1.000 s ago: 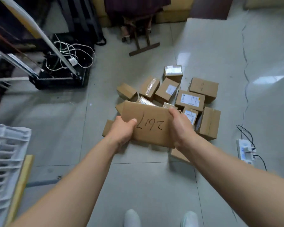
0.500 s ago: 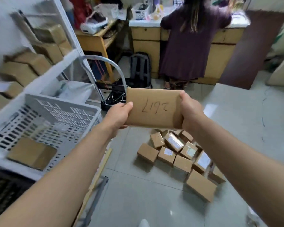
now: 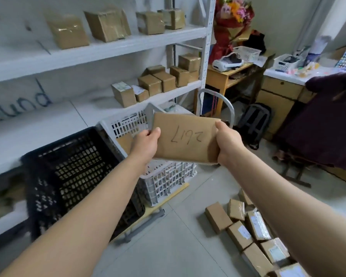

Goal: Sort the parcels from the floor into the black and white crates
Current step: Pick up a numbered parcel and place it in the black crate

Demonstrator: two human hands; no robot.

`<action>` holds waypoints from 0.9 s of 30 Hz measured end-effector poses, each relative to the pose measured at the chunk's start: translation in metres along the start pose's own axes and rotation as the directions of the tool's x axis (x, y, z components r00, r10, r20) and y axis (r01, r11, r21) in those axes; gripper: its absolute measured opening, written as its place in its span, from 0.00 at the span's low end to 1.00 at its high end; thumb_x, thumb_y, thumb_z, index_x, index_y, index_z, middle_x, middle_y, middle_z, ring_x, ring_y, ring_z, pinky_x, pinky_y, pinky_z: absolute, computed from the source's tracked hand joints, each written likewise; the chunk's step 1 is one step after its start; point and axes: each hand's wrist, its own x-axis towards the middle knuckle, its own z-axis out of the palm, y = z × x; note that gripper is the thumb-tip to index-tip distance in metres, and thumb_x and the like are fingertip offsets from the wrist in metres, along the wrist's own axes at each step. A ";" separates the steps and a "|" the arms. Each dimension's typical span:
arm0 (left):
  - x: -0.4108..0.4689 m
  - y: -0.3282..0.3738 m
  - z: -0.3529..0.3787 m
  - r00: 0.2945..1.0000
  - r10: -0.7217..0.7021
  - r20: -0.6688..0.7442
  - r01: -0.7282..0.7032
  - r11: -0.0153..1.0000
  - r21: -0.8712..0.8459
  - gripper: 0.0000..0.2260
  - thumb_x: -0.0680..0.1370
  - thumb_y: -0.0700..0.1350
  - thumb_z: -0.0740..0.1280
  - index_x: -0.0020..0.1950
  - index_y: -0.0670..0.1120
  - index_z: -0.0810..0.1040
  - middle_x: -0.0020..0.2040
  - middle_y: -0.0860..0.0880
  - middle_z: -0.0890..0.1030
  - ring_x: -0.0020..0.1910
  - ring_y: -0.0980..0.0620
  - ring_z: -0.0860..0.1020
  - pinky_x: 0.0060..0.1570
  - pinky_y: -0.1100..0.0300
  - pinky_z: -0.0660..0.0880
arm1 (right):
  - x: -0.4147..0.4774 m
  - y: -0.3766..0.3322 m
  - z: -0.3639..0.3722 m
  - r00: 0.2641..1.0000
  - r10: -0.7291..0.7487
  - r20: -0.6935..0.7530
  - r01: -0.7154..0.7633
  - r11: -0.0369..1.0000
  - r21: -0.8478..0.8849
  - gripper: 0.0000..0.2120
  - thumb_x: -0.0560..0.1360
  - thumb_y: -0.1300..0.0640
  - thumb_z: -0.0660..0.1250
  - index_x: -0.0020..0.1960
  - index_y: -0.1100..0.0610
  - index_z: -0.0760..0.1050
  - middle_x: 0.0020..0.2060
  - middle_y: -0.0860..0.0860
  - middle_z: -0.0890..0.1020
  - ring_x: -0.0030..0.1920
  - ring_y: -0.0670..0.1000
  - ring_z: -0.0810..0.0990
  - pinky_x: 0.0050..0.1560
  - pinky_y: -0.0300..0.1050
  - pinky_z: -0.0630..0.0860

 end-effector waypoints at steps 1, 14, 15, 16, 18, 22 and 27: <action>-0.001 -0.005 -0.015 0.999 -0.014 -0.047 0.013 1.000 -0.022 0.13 0.80 0.55 0.59 0.45 0.48 0.76 0.48 0.46 0.79 0.48 0.45 0.77 0.50 0.52 0.74 | -0.003 0.001 0.016 0.999 -0.003 0.049 0.004 1.000 -0.021 0.11 0.76 0.46 0.59 0.43 0.53 0.71 0.45 0.54 0.79 0.46 0.55 0.78 0.45 0.49 0.76; 0.034 -0.141 -0.194 0.726 -0.614 -0.310 0.344 0.715 -0.609 0.18 0.80 0.56 0.58 0.66 0.49 0.70 0.61 0.44 0.74 0.59 0.41 0.73 0.62 0.41 0.71 | -0.020 0.066 0.272 0.797 -0.059 0.601 0.389 0.811 -0.437 0.14 0.76 0.55 0.64 0.61 0.53 0.72 0.48 0.51 0.79 0.44 0.49 0.76 0.38 0.43 0.72; 0.042 -0.151 -0.204 0.702 -0.641 -0.311 0.354 0.692 -0.629 0.19 0.80 0.56 0.58 0.68 0.49 0.68 0.63 0.44 0.73 0.61 0.41 0.72 0.62 0.40 0.70 | -0.016 0.073 0.292 0.781 -0.049 0.623 0.409 0.793 -0.451 0.14 0.75 0.55 0.65 0.61 0.53 0.73 0.48 0.51 0.79 0.44 0.50 0.77 0.39 0.43 0.74; 0.050 -0.162 -0.215 0.680 -0.665 -0.310 0.361 0.671 -0.648 0.20 0.80 0.56 0.58 0.69 0.49 0.68 0.64 0.45 0.72 0.61 0.41 0.72 0.62 0.39 0.70 | -0.012 0.080 0.312 0.766 -0.037 0.642 0.425 0.778 -0.463 0.15 0.75 0.55 0.65 0.61 0.53 0.73 0.51 0.52 0.80 0.46 0.51 0.78 0.43 0.45 0.76; 0.062 -0.178 -0.232 0.644 -0.704 -0.300 0.360 0.625 -0.693 0.20 0.80 0.55 0.58 0.70 0.50 0.68 0.63 0.45 0.73 0.58 0.42 0.72 0.62 0.40 0.70 | -0.003 0.094 0.350 0.742 0.006 0.671 0.444 0.745 -0.498 0.21 0.75 0.54 0.66 0.67 0.55 0.71 0.57 0.53 0.78 0.53 0.54 0.78 0.54 0.50 0.77; 0.081 -0.209 -0.255 0.557 -0.793 -0.246 0.349 0.492 -0.797 0.17 0.79 0.52 0.62 0.67 0.49 0.71 0.46 0.49 0.75 0.41 0.47 0.74 0.54 0.46 0.75 | 0.008 0.122 0.410 0.704 0.028 0.709 0.509 0.677 -0.532 0.21 0.75 0.52 0.66 0.67 0.54 0.71 0.61 0.51 0.76 0.57 0.52 0.74 0.56 0.45 0.72; 0.106 -0.242 -0.270 0.545 -0.833 -0.098 0.279 0.290 -0.916 0.21 0.78 0.51 0.65 0.69 0.47 0.68 0.57 0.44 0.77 0.53 0.43 0.76 0.51 0.40 0.73 | 0.029 0.150 0.480 0.650 0.136 0.748 0.517 0.642 -0.566 0.18 0.75 0.53 0.66 0.65 0.52 0.73 0.61 0.51 0.76 0.54 0.51 0.74 0.43 0.39 0.72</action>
